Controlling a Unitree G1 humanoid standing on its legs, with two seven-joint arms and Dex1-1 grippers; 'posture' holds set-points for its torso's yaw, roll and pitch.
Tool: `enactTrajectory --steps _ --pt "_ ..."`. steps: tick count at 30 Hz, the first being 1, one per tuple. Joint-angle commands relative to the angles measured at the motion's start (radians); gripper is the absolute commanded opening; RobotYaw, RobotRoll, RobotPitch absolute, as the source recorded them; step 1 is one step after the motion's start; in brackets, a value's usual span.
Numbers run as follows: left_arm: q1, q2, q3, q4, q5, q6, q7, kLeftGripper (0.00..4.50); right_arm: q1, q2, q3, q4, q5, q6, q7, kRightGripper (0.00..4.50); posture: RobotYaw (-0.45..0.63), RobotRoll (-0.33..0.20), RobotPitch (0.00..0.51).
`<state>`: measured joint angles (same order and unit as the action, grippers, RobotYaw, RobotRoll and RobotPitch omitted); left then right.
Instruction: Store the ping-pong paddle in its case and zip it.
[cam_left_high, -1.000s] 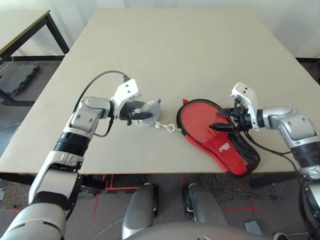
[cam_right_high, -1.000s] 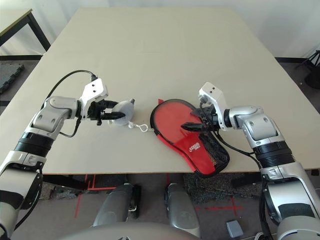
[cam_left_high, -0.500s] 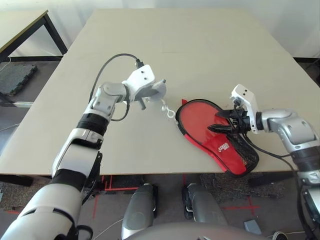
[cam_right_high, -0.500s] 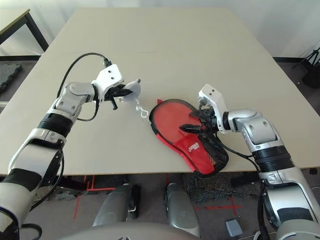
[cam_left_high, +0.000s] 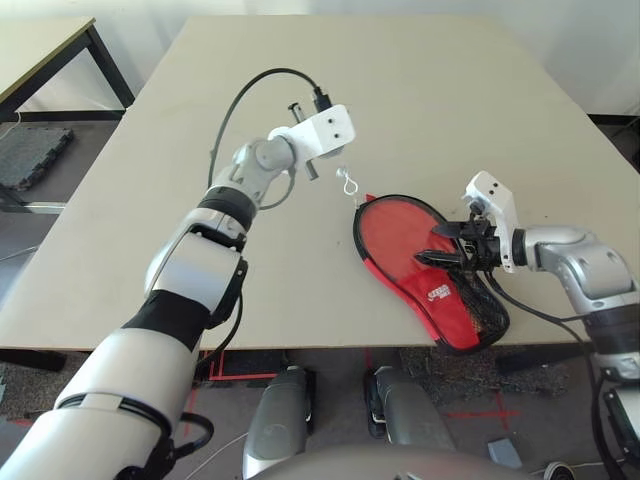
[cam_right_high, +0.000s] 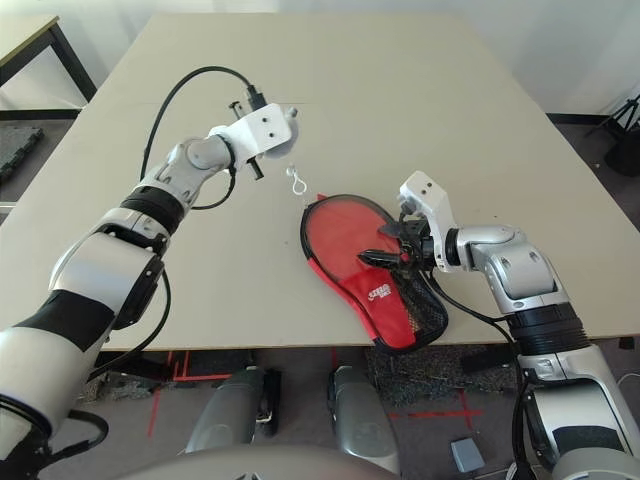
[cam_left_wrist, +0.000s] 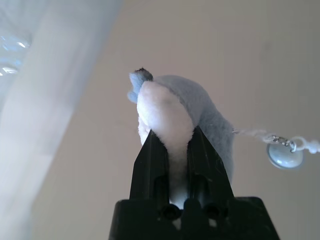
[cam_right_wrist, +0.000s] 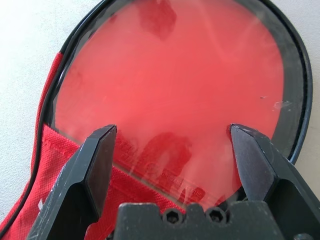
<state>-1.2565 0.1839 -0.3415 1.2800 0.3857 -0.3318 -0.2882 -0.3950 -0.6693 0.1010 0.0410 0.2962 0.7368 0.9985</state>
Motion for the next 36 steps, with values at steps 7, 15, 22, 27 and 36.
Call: enactTrajectory --steps 7,15,22,27,36 --pt "-0.013 -0.112 -0.063 0.055 0.096 -0.009 0.046 0.16 0.078 0.015 0.036 -0.032 0.023 0.090 -0.033 4.50 -0.07 0.000 0.148" --pt "0.019 -0.098 -0.129 0.087 0.191 0.064 0.086 0.16 0.089 0.018 0.043 -0.046 0.035 0.106 -0.046 4.50 -0.07 0.000 0.154" --pt "-0.010 -0.110 -0.169 0.096 0.252 0.092 0.125 0.16 0.115 0.007 0.058 -0.058 0.037 0.121 -0.054 4.50 -0.09 0.000 0.156" --pt "-0.042 -0.137 -0.158 0.094 0.261 0.077 0.170 0.16 0.135 -0.004 0.074 -0.073 0.031 0.136 -0.063 4.50 -0.10 0.000 0.158" --pt "-0.112 -0.184 -0.104 0.086 0.222 -0.001 0.269 0.16 0.153 -0.039 0.118 -0.088 0.007 0.132 -0.059 4.50 -0.11 0.000 0.162"
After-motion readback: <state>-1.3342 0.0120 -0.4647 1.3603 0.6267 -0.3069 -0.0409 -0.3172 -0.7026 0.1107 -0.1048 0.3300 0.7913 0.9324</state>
